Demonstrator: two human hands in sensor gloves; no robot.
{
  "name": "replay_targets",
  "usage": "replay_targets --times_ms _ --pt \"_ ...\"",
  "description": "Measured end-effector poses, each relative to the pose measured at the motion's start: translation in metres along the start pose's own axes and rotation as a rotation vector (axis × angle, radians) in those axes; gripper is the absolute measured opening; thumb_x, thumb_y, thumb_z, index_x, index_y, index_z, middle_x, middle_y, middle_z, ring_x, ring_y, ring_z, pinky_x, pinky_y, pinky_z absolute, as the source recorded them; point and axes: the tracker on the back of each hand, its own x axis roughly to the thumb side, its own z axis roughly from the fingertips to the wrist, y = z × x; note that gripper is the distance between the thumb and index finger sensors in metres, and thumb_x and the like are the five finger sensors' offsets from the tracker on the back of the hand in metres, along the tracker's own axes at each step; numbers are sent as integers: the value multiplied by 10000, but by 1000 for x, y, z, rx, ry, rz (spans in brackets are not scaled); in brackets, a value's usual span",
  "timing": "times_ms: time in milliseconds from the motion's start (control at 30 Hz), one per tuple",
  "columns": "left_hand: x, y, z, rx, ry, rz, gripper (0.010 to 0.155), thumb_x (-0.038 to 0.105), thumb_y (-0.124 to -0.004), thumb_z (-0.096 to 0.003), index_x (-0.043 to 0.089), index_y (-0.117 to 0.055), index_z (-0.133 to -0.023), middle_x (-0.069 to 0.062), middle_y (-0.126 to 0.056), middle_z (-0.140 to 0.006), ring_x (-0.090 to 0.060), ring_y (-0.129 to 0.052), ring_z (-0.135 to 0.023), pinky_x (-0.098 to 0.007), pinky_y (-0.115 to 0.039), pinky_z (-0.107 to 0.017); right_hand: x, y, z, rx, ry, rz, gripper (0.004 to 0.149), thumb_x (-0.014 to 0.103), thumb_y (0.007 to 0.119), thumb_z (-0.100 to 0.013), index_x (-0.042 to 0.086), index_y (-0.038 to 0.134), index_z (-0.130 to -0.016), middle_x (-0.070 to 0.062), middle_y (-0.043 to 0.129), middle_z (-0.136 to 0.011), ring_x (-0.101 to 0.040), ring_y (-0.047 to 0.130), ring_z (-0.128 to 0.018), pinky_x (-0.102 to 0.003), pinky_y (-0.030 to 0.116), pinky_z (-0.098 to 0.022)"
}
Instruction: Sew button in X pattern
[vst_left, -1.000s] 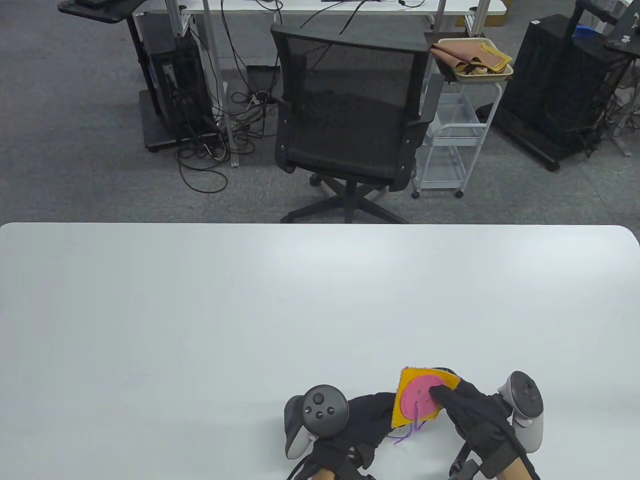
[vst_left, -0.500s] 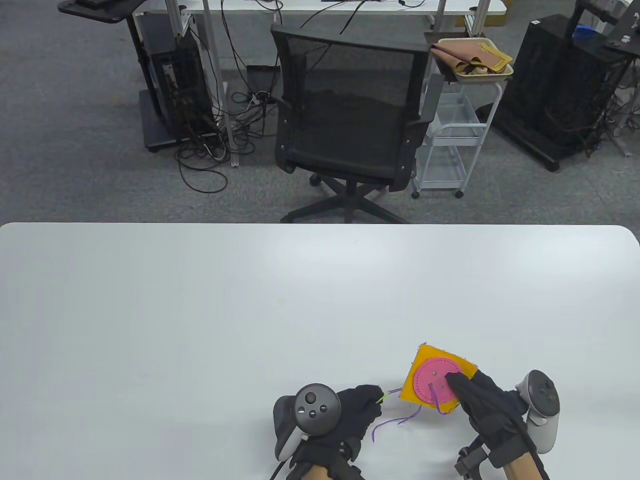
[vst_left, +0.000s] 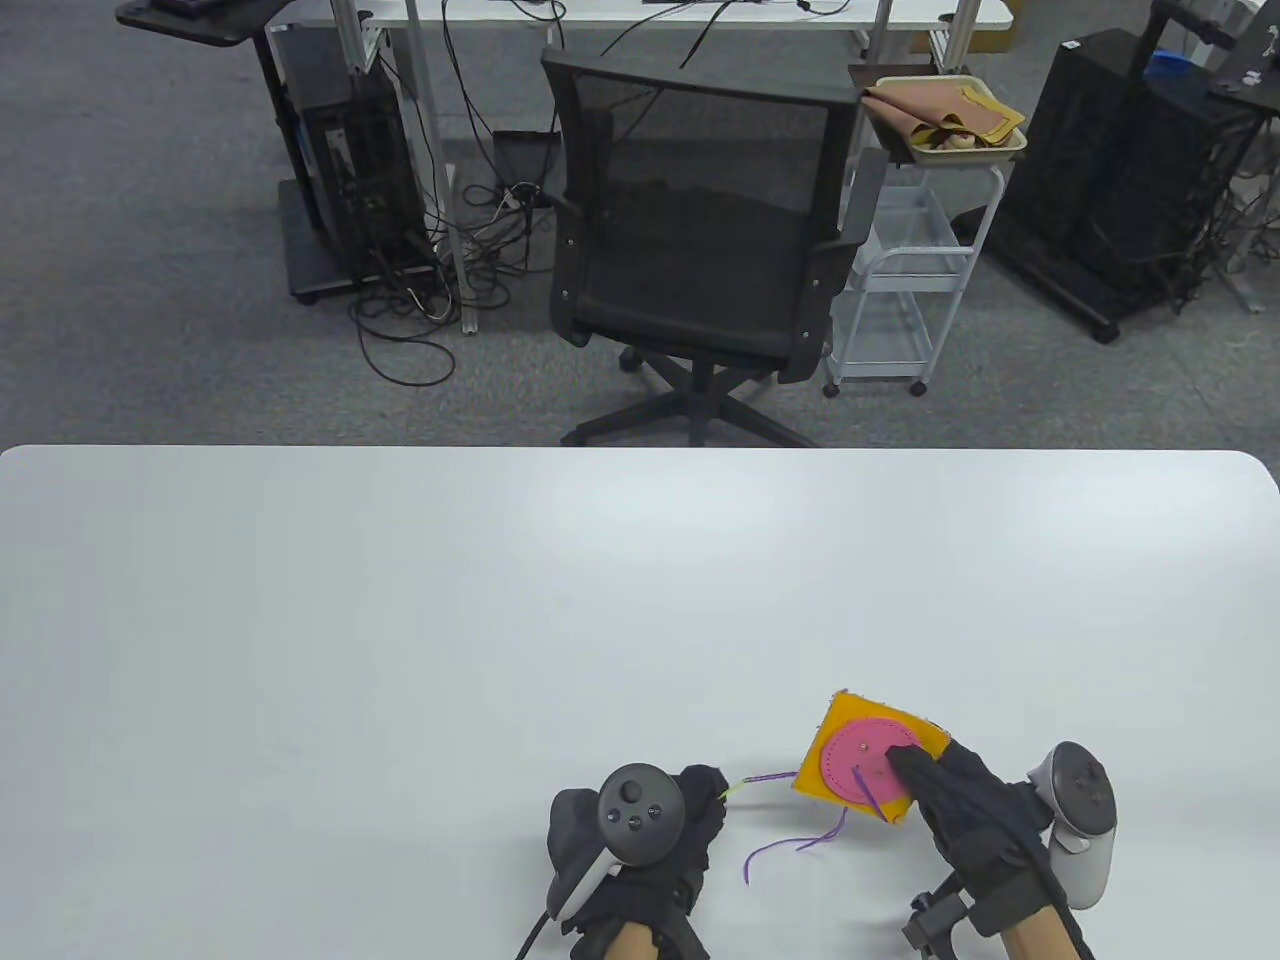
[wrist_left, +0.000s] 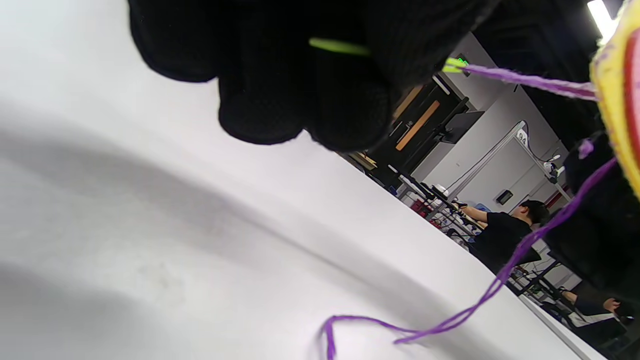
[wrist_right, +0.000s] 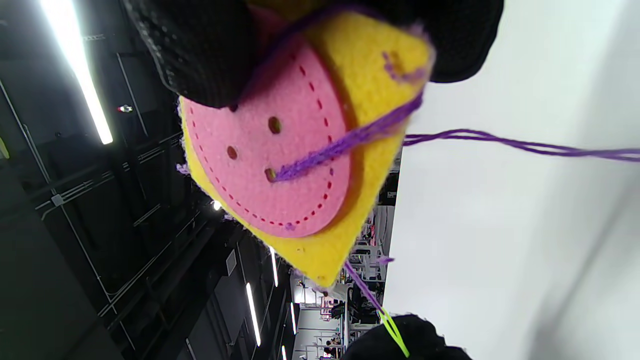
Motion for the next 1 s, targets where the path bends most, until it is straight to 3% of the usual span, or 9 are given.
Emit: replay_targets --times_ms 167,1000 --pt "-6 2 0 22 38 -75 381 305 -757 -502 217 -808 -869 5 -991 -703 -284 -987 -675 -544 -749 -565 0 -2 1 -31 2 -15 380 416 720 -526 280 771 -877 -72 687 -930 -170 757 -648 -505 586 -727" --pt "-18 7 1 72 71 -91 380 304 -765 -497 223 -813 -865 5 -998 -709 -286 -989 -683 -543 -749 -571 -1 -5 2 -93 51 -12 384 425 719 -527 275 770 -877 -65 692 -922 -161 761 -650 -499 594 -727"
